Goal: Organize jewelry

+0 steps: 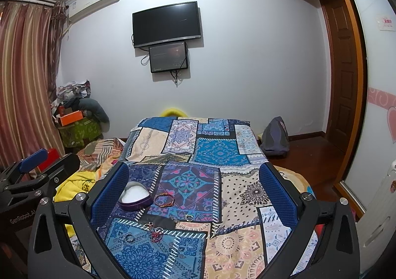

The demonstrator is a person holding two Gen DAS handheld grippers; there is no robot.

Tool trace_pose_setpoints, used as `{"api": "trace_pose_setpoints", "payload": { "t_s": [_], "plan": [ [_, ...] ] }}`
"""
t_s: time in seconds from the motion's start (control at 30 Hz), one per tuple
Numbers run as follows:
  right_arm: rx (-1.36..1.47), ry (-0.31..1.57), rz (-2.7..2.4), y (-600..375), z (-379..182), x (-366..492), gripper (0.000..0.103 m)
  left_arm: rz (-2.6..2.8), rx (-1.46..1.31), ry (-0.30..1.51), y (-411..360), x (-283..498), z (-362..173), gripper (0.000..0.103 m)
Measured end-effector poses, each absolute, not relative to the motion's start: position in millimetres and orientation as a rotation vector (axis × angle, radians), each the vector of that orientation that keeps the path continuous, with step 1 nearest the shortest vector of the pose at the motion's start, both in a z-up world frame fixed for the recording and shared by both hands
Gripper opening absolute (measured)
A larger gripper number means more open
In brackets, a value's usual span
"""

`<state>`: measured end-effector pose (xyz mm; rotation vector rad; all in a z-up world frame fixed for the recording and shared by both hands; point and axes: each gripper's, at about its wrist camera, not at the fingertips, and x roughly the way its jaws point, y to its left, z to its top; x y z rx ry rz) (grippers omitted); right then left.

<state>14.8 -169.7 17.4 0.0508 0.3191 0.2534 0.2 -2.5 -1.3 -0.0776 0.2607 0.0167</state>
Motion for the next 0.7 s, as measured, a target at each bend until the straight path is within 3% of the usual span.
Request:
{"api": "trace_pose_setpoints", "payload": {
  "t_s": [0.43,0.7],
  "plan": [
    [0.009,0.361,0.243,-161.9,6.1,29.9,0.103,0.057,-0.051,0.275,10.9,14.9,-11.5,0.103],
    [-0.013,0.442,0.231,-159.2,-16.6,50.3,0.103,0.149,-0.119,0.406,34.7,43.9,-46.9,0.103]
  ]
}}
